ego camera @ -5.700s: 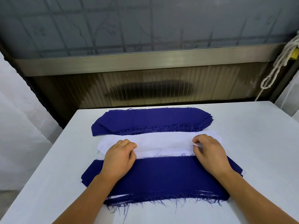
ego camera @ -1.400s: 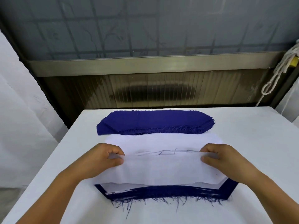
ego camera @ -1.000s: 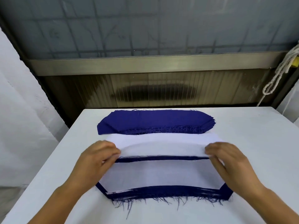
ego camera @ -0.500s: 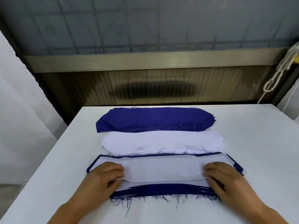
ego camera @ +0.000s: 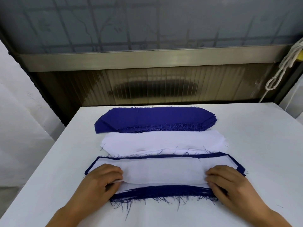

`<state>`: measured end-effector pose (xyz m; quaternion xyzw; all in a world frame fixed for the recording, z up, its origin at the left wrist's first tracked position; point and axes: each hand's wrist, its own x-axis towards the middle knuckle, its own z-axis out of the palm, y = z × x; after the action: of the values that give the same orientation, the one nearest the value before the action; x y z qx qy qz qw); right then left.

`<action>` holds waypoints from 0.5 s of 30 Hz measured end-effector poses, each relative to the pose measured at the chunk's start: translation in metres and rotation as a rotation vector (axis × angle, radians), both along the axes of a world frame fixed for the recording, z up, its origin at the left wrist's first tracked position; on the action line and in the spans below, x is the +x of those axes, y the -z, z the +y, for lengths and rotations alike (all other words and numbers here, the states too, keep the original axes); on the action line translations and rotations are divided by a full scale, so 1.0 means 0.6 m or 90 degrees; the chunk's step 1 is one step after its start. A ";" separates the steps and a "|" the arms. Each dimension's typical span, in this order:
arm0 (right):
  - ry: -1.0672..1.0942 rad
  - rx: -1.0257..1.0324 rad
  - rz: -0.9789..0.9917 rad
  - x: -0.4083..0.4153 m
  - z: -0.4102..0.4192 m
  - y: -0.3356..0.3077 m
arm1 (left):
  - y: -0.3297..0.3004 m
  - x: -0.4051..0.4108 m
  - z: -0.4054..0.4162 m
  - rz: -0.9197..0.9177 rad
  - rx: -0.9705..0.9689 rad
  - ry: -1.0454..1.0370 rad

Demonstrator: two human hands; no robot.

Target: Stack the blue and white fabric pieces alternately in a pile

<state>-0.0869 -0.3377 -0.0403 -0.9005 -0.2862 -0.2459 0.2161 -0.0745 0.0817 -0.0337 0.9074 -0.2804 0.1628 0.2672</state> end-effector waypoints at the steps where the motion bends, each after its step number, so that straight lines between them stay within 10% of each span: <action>1: 0.002 0.005 0.012 -0.001 0.000 -0.002 | -0.001 -0.001 0.000 0.004 0.002 0.000; 15: 0.032 -0.037 0.229 0.063 0.099 -0.049 | -0.040 0.065 -0.132 0.049 0.083 -0.019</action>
<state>-0.0491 -0.2786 -0.0111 -0.9427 -0.2274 -0.0779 0.2315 -0.0354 0.0025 -0.0099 0.9327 -0.2661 0.1133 0.2155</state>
